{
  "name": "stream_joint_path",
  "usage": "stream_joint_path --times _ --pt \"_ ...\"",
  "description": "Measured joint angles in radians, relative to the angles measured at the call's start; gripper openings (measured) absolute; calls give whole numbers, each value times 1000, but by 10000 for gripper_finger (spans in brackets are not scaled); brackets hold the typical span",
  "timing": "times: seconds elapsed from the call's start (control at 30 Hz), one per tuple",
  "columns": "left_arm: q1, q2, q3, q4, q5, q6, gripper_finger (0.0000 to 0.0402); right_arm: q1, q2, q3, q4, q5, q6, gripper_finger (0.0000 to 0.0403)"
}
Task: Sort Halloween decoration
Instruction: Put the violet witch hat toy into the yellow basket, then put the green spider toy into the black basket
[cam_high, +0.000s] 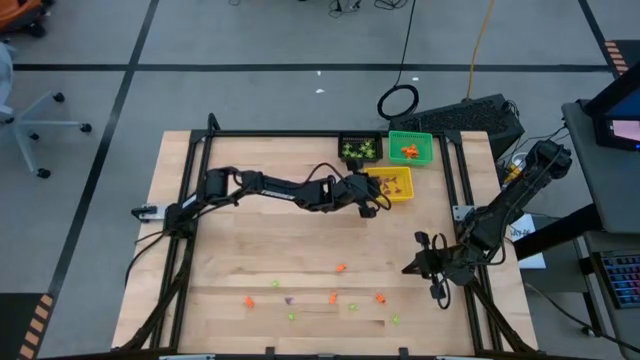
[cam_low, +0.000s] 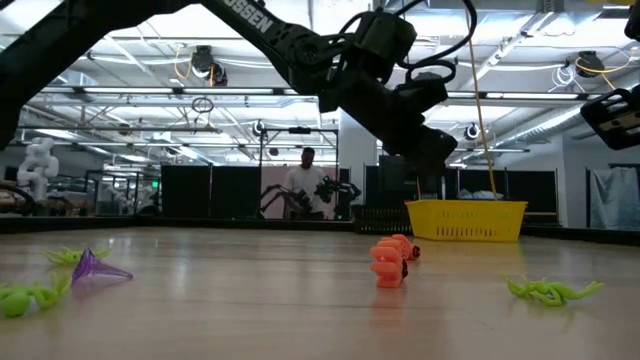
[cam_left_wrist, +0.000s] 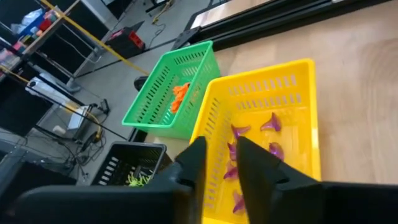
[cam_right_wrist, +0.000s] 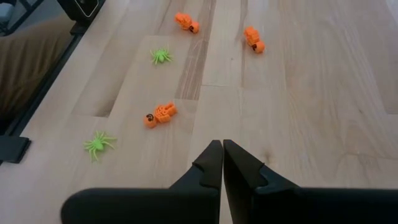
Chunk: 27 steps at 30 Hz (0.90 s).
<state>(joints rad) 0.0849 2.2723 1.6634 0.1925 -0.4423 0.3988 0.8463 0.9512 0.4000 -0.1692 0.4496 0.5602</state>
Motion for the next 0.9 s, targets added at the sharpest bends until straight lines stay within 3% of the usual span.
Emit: stream_joint_path --times 0.17,0.33,0.47,0.63,0.9 --pt "-3 0 0 9 -22 -1 133 0 0 0 0 0 -2 0" --pt "-73 -67 29 -154 -210 -1 142 0 0 0 0 0 -3 0" --pt "-189 -202 55 -407 -243 -124 141 0 0 -1 2 4 4 0" --pt "-363 -343 -7 -631 -242 -292 130 0 18 -1 56 21 85 0" --pt "-663 -471 -173 -654 -417 -443 116 -2 155 13 314 -8 36 41"
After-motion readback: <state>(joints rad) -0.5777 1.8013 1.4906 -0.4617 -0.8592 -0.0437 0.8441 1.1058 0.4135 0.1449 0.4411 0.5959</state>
